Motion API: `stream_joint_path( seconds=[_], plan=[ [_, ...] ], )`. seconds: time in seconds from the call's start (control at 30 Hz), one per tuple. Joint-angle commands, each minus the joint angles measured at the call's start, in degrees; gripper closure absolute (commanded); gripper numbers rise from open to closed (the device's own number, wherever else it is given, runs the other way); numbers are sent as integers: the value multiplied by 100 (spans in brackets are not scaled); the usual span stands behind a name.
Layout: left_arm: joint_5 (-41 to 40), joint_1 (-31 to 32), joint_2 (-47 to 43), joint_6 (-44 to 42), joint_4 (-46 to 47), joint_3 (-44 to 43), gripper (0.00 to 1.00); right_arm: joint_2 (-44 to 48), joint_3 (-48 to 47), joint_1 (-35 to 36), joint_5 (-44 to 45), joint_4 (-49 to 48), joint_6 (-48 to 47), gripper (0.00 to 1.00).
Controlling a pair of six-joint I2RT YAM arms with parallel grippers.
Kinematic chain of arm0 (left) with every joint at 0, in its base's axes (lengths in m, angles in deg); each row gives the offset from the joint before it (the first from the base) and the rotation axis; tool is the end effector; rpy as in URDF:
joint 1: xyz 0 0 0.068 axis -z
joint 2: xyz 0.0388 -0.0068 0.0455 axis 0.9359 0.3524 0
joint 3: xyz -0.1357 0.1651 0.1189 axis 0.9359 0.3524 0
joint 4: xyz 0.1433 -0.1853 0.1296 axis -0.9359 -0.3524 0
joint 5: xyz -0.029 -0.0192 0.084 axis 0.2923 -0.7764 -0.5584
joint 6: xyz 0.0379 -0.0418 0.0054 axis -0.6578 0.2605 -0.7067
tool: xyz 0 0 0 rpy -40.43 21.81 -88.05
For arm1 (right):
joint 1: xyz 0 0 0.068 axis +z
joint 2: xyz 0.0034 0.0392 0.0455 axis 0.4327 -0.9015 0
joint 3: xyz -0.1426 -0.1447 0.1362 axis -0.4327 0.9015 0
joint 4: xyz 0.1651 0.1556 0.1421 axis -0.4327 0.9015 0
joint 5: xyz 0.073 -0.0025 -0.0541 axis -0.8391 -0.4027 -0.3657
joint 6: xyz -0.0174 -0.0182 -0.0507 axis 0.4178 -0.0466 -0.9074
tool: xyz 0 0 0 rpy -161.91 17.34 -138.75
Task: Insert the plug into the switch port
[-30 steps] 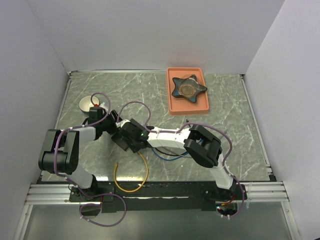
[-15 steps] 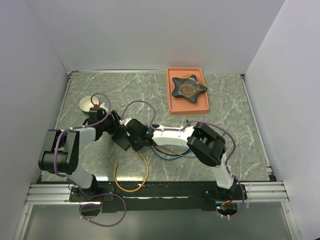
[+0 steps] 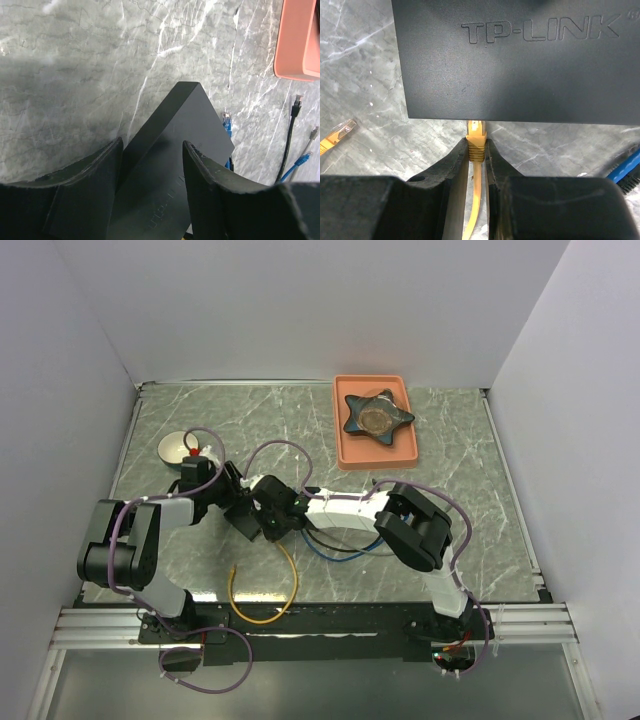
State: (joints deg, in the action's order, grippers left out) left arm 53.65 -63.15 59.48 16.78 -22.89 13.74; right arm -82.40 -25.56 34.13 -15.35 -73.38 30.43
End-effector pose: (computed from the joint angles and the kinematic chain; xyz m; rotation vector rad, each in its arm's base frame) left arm 0.2898 -0.0466 0.0999 -0.4201 2.3093 -0.8263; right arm 0.2184 0.3783 0.1283 -0.9969 2.3791 0.5842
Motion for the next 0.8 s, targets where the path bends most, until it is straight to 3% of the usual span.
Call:
stream_joint_path(
  seconds=[0.0,0.5,0.77],
  plan=[
    [712,459,86,339,-905,374,44,185,-266,-211,406,-1946,22,100],
    [519,591,-124,498,-974,489,44,-26,-732,-238,573,-1955,-30,100],
    [70,460,-73,252,-1537,-116,36,272,-223,-238,398,-1806,40,100]
  ],
)
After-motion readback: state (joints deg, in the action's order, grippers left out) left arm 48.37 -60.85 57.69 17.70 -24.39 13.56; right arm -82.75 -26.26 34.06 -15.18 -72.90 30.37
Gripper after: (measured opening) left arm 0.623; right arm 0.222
